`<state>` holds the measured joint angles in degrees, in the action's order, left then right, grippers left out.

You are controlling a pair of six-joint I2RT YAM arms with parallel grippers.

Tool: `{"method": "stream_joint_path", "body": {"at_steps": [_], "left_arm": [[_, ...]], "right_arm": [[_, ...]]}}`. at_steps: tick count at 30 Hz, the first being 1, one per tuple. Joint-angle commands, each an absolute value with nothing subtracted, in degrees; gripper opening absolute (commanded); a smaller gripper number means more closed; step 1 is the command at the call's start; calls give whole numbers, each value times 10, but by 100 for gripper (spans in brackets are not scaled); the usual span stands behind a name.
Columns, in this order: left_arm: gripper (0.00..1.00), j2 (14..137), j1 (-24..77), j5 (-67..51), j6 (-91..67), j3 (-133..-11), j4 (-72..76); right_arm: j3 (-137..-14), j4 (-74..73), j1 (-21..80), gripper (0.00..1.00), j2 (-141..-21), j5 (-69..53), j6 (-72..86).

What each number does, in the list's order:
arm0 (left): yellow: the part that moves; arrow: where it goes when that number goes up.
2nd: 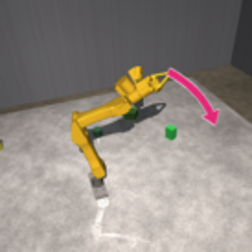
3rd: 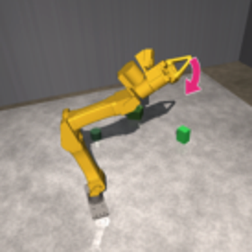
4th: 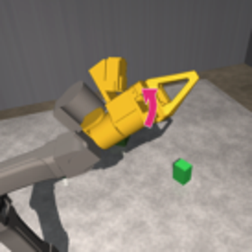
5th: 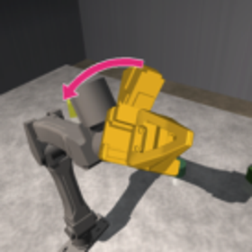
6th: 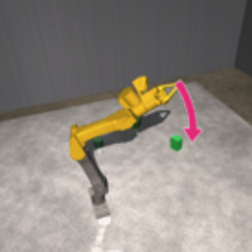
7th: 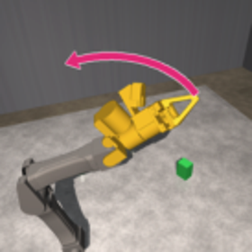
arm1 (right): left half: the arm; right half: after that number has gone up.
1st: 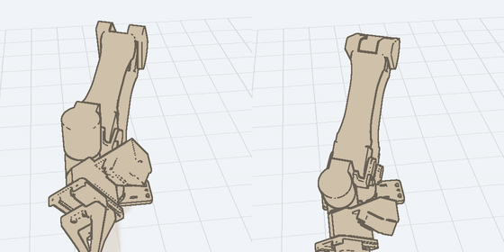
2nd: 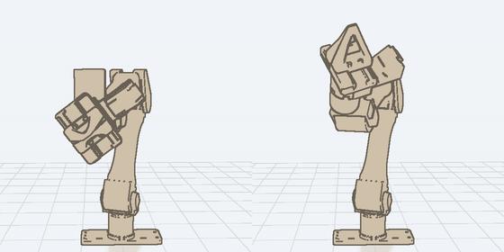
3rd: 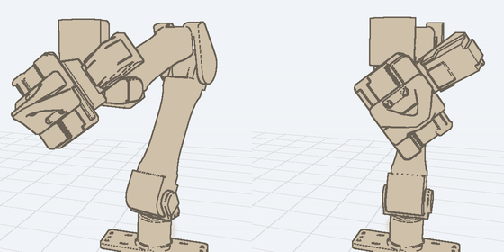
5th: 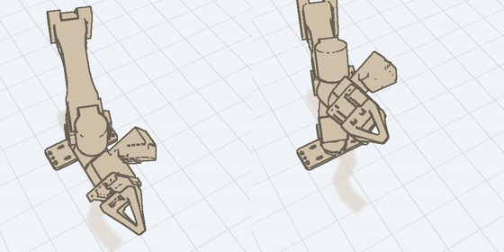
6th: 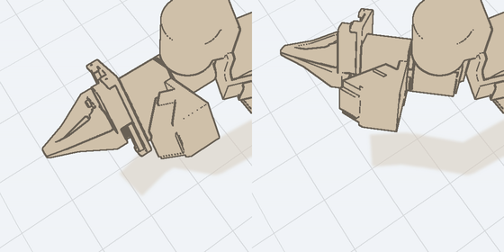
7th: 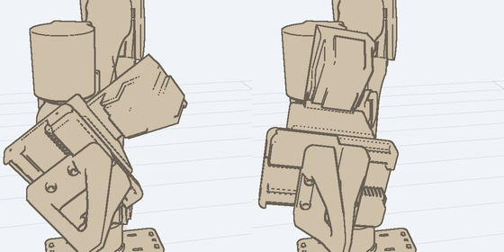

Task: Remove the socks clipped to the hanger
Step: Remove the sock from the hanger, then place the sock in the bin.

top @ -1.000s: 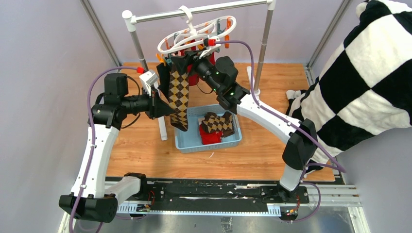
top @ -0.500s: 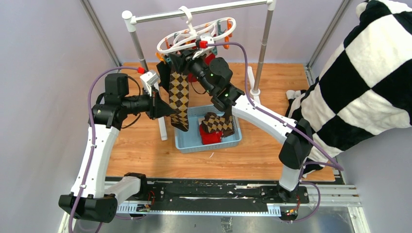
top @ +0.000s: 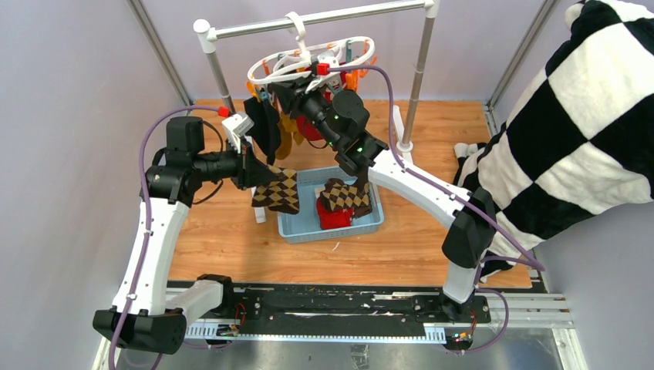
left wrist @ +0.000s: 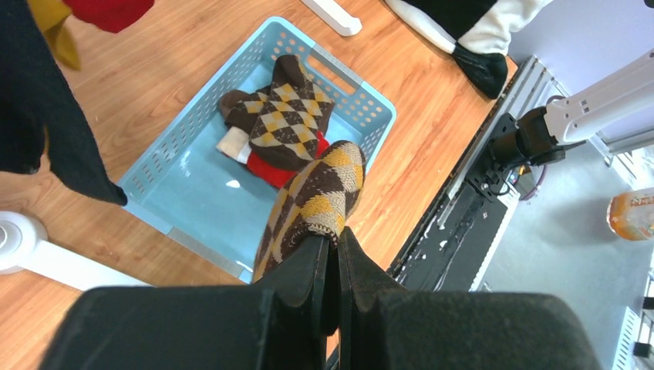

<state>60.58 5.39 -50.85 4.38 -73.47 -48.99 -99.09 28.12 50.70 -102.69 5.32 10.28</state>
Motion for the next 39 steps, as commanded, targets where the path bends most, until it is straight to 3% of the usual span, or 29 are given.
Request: {"method": "stream_joint_path", "body": {"at_steps": [1, 2, 8, 12, 18, 23, 33, 35, 37, 38, 39], "left_arm": [[0, 590, 57, -506, 54, -729, -485], [0, 589, 57, -506, 56, -729, -485], [0, 585, 57, -501, 67, -726, -485], [0, 585, 57, -494, 76, -726, -485], [0, 575, 58, -478, 92, -726, -485], [0, 574, 57, -486, 94, -727, -485], [0, 555, 57, -501, 93, -725, -486], [0, 556, 57, -506, 92, -725, -486], [0, 556, 57, -506, 92, -723, -486], [2, 557, 57, -502, 92, -723, -486], [11, 558, 57, -497, 93, -724, -488]], "right_arm": [[-993, 277, 499, 37, -1004, 21, 121], [-975, 281, 499, 51, -993, 14, 124], [-868, 293, 483, 91, -917, -107, 144], [-786, 304, 471, 97, -868, -231, 150], [-681, 278, 464, 98, -813, -382, 117], [-673, 274, 464, 94, -835, -443, 111], [-717, 297, 466, 66, -895, -495, 136], [-721, 294, 466, 55, -899, -496, 137], [-719, 287, 467, 36, -896, -488, 133], [-717, 278, 466, 26, -892, -480, 128], [-715, 268, 466, 17, -886, -468, 122]]}}
